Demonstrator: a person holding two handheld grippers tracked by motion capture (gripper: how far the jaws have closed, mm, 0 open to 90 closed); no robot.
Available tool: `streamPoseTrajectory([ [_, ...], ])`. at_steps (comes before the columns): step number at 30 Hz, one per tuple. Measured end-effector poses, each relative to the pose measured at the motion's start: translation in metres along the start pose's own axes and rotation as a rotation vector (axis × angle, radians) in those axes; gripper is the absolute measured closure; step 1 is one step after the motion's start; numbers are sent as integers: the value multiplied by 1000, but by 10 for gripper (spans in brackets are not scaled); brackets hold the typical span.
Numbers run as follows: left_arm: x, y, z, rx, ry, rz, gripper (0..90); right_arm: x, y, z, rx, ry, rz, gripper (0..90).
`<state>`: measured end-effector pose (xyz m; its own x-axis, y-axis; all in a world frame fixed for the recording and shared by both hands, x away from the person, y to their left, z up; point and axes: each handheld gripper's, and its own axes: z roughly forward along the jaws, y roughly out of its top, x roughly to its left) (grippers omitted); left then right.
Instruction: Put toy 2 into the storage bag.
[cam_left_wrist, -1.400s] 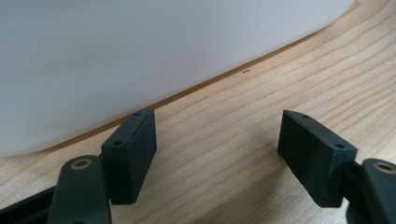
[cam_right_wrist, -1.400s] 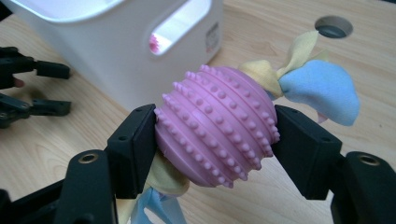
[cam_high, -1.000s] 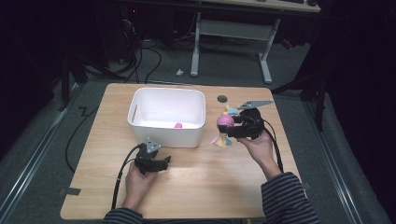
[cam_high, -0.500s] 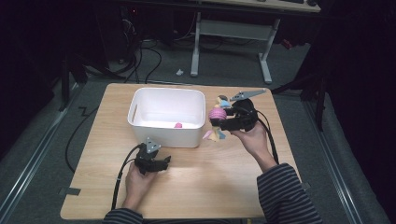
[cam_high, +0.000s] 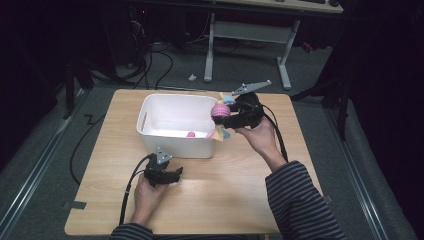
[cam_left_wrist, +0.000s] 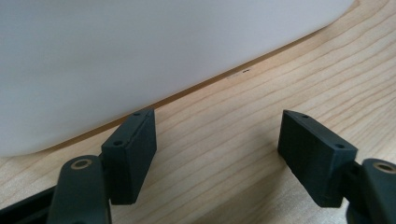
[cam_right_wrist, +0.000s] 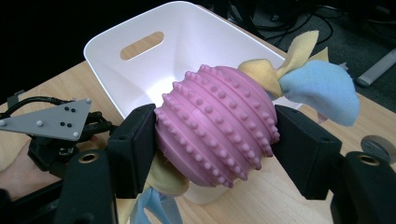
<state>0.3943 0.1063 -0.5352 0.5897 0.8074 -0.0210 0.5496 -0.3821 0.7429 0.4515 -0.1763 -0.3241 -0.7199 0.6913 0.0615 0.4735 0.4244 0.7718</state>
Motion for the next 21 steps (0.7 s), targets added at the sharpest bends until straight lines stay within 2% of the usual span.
streamPoseTrajectory([
  [9, 0, 0, 0, 0, 0, 1, 282, 1, 20, 19, 6, 10, -2, 334],
  [13, 0, 0, 0, 0, 1, 0, 282, 0, 30, 30, 25, -8, -18, 334],
  [20, 0, 0, 0, 1, -1, 2, 281, 0, 37, 44, 43, -11, -25, 333],
  [21, 0, 0, 0, 2, -2, 2, 281, 1, 39, 50, 41, 1, -29, 333],
])
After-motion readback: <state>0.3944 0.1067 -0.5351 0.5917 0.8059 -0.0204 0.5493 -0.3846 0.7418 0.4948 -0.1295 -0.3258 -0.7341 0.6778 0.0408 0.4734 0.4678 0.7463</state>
